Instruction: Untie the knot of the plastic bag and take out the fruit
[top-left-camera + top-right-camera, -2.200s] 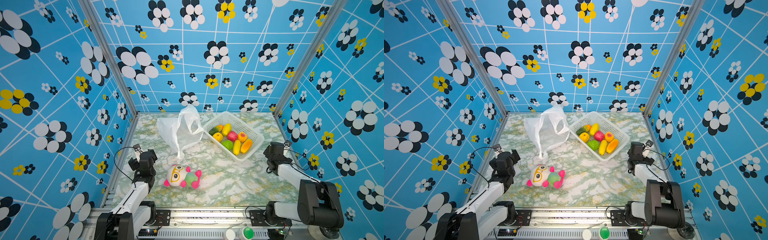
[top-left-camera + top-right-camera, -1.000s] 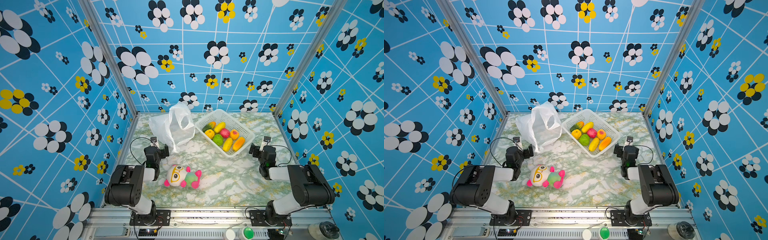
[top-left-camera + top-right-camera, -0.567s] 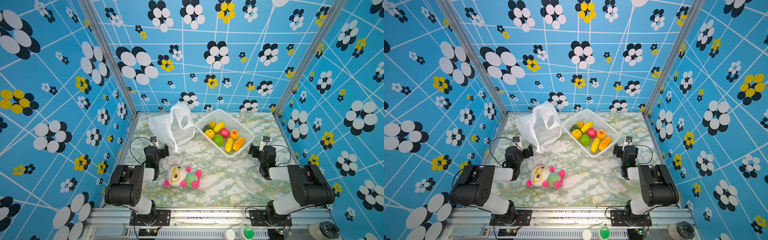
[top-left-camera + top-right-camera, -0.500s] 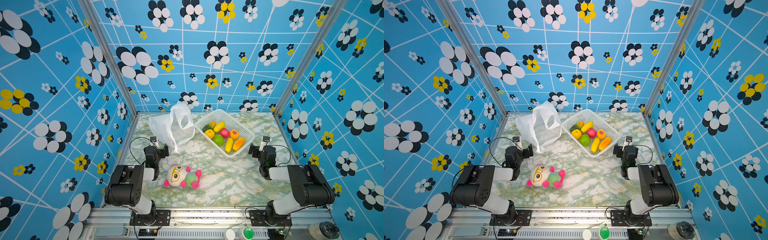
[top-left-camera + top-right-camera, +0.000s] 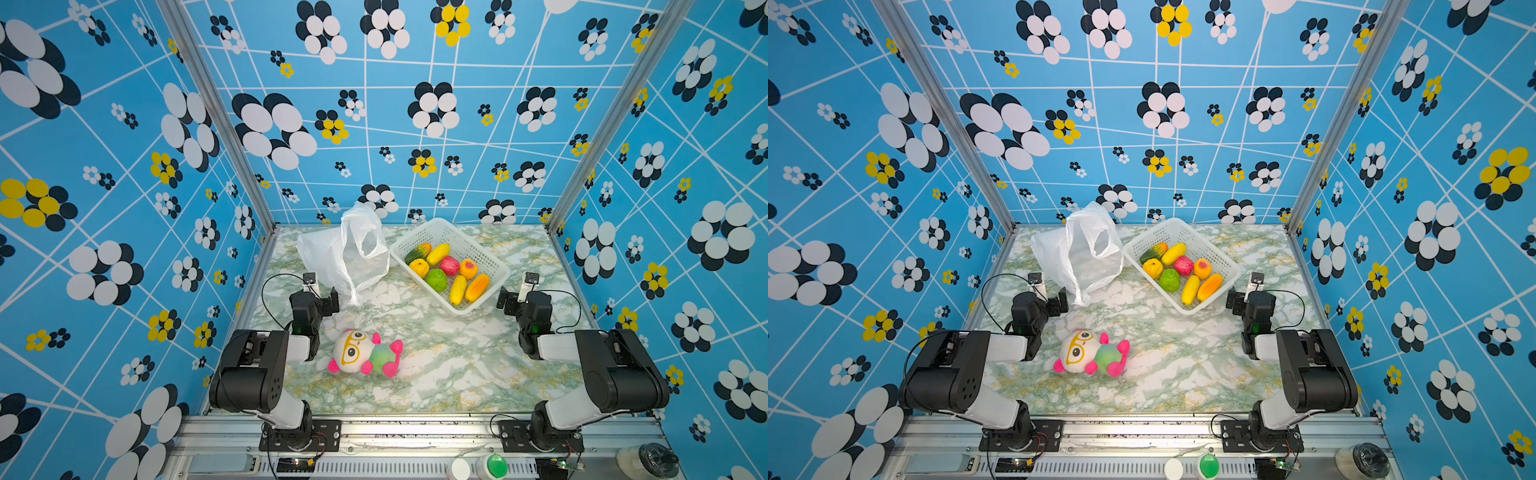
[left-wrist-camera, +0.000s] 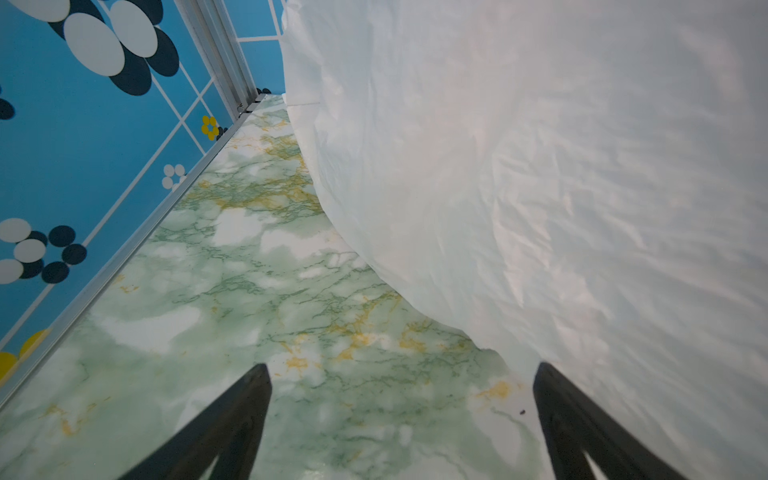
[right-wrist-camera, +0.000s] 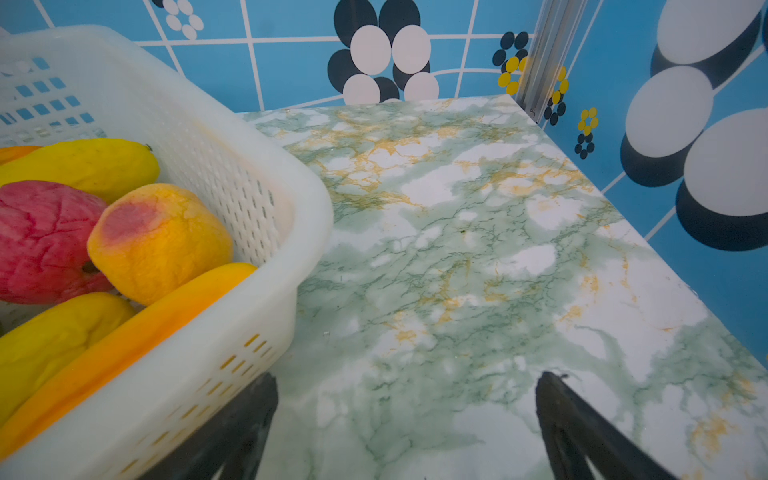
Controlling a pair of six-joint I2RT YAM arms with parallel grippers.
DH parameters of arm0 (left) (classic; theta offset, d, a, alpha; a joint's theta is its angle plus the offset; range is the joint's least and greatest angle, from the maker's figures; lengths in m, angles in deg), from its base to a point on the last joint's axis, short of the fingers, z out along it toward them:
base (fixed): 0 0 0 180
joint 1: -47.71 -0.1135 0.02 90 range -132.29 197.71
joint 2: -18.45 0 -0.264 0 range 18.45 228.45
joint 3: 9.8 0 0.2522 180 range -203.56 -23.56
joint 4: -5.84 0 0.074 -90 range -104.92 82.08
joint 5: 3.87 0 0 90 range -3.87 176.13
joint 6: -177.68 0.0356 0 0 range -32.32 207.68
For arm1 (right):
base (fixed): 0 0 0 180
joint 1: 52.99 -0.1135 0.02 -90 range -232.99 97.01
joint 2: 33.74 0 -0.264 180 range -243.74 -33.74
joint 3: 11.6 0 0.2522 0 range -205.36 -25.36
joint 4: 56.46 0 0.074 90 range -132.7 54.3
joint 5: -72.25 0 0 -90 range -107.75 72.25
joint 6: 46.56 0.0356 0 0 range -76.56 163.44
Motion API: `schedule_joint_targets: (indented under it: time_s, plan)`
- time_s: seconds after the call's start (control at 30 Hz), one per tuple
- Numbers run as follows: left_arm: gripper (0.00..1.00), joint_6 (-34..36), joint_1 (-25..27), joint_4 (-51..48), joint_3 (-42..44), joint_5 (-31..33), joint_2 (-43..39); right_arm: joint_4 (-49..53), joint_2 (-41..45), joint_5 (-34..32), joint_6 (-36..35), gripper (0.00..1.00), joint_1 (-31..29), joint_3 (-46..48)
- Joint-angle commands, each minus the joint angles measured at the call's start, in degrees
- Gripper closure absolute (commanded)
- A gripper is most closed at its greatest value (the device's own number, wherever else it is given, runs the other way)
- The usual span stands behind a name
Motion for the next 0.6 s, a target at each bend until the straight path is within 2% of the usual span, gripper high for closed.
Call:
schedule_joint_targets:
  time_s: [0.0, 0.57]
  plan:
    - [0.01, 1.3, 0.3, 1.4, -0.5, -0.7, 0.0, -1.3, 0.1, 0.4, -0.4, 0.01, -0.1, -0.4]
    - [0.01, 1.3, 0.2, 1.2, -0.6, -1.2, 0.0, -1.2, 0.1, 0.4, -0.4, 0.01, -0.1, -0.4]
